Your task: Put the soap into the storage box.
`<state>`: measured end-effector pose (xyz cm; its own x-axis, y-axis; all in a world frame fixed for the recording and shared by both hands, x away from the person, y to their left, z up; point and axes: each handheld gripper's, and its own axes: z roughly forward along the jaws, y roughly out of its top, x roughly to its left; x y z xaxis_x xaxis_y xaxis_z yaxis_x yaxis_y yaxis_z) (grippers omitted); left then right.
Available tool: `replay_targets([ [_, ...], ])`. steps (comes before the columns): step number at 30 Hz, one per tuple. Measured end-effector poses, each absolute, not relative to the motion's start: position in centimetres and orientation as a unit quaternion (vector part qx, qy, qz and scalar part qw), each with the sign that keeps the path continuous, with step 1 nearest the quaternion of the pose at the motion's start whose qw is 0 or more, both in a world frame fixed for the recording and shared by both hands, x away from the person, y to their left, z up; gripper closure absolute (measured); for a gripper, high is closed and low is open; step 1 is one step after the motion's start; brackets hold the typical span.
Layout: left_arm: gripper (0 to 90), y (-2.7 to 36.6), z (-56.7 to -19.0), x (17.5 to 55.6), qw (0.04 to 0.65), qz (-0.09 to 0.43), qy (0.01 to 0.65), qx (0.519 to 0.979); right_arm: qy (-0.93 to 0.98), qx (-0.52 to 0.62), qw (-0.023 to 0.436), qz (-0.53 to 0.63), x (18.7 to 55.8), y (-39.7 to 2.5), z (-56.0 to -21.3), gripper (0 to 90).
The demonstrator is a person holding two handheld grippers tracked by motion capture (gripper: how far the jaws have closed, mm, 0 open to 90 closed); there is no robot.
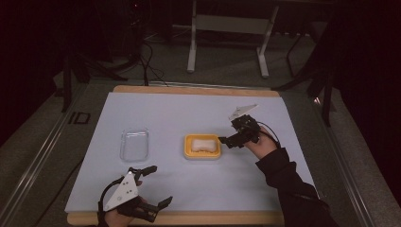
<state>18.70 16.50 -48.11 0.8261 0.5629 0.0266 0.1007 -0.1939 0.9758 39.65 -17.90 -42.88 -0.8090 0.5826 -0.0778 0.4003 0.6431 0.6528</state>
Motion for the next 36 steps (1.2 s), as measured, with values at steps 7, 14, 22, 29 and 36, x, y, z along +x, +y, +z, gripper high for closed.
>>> replay_targets([
  [7, 1.1, 16.5, -48.1, 18.7, 0.595, 0.194, 0.222, 0.748, 0.887, 0.289, 0.176, 0.314, 38.0, -18.7, -43.4, 11.2],
  [14, 1.1, 16.5, -48.1, 18.7, 0.594, 0.194, 0.222, 0.749, 0.864, 0.339, 0.195, 0.317, 37.2, -20.2, -43.9, 11.5],
  [22, 1.1, 16.5, -48.2, 18.7, 0.593, 0.192, 0.221, 0.75, 0.849, 0.359, 0.213, 0.325, 35.9, -21.7, -44.8, 11.6],
  [29, 1.1, 16.5, -48.2, 18.7, 0.593, 0.191, 0.222, 0.75, 0.83, 0.371, 0.227, 0.349, 34.1, -22.5, -45.1, 11.6],
  [36, 1.1, 16.5, -48.1, 18.6, 0.593, 0.195, 0.223, 0.749, 0.816, 0.381, 0.237, 0.365, 32.5, -23.4, -45.7, 11.5],
])
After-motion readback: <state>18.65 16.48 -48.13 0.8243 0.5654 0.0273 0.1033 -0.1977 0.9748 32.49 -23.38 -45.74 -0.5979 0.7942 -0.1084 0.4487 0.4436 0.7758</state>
